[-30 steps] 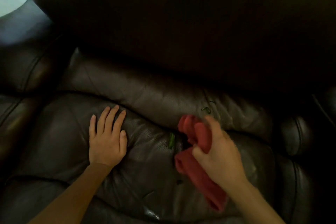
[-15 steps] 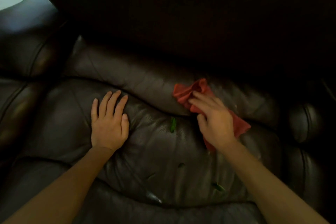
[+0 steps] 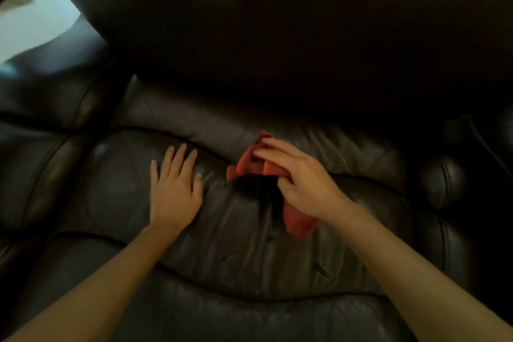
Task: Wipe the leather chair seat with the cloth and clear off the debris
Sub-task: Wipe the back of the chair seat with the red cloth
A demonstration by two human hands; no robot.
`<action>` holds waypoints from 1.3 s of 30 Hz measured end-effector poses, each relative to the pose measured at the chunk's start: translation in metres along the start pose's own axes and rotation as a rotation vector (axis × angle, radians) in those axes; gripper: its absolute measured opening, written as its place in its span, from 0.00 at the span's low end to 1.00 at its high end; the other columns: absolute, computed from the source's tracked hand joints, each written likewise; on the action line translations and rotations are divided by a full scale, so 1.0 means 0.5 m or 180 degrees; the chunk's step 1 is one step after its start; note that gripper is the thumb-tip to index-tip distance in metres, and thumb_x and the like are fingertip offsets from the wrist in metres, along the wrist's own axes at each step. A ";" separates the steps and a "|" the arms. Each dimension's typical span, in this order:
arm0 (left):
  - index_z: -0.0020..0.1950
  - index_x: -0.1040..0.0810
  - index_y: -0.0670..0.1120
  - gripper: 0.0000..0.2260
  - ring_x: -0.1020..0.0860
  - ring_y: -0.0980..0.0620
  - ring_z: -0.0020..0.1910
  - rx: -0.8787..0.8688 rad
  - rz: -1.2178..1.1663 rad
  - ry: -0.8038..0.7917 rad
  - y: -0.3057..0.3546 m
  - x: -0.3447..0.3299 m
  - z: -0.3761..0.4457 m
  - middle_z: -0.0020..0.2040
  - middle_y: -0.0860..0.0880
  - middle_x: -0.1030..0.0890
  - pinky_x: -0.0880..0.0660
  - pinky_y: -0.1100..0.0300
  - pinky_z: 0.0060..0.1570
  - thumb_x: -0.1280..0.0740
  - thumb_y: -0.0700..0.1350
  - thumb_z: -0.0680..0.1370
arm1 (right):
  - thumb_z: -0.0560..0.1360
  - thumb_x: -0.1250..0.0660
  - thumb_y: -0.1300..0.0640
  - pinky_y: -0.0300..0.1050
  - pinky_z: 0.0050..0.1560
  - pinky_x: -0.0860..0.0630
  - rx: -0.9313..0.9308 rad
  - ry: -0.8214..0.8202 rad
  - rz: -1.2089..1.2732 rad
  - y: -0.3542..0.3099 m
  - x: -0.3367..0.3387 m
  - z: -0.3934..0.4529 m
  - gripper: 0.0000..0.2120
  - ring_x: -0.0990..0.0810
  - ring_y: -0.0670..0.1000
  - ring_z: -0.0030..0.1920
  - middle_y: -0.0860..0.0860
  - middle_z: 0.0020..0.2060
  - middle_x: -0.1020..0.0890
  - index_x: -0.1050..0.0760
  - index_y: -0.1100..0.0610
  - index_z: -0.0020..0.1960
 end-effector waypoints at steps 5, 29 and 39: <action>0.71 0.35 0.44 0.25 0.42 0.42 0.74 0.0047 0.0083 0.0055 0.010 -0.011 -0.020 0.73 0.41 0.36 0.48 0.39 0.70 0.52 0.52 0.76 | 0.69 0.38 0.68 0.52 0.74 0.48 -0.0314 -0.0258 -0.0811 0.044 -0.111 -0.006 0.36 0.51 0.53 0.76 0.49 0.76 0.46 0.43 0.52 0.74; 0.72 0.39 0.45 0.24 0.45 0.44 0.74 0.0127 0.0268 0.0111 -0.001 -0.040 -0.018 0.74 0.42 0.38 0.50 0.40 0.71 0.51 0.51 0.77 | 0.64 0.38 0.75 0.39 0.63 0.36 -0.0401 0.0390 -0.0298 0.056 -0.037 -0.010 0.24 0.23 0.59 0.59 0.59 0.56 0.19 0.22 0.62 0.57; 0.72 0.38 0.46 0.24 0.44 0.45 0.74 0.0141 0.0294 0.0259 -0.004 -0.039 -0.019 0.74 0.43 0.37 0.52 0.42 0.71 0.50 0.51 0.77 | 0.62 0.40 0.67 0.47 0.54 0.24 0.0119 -0.0278 -0.0216 -0.026 -0.027 -0.055 0.22 0.20 0.53 0.51 0.50 0.50 0.17 0.20 0.54 0.51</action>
Point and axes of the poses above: each hand's wrist, its own z-axis towards the middle knuckle, its own x-axis out of the back of the hand, y = z × x, the point moved 10 cm from there along z, towards the middle knuckle
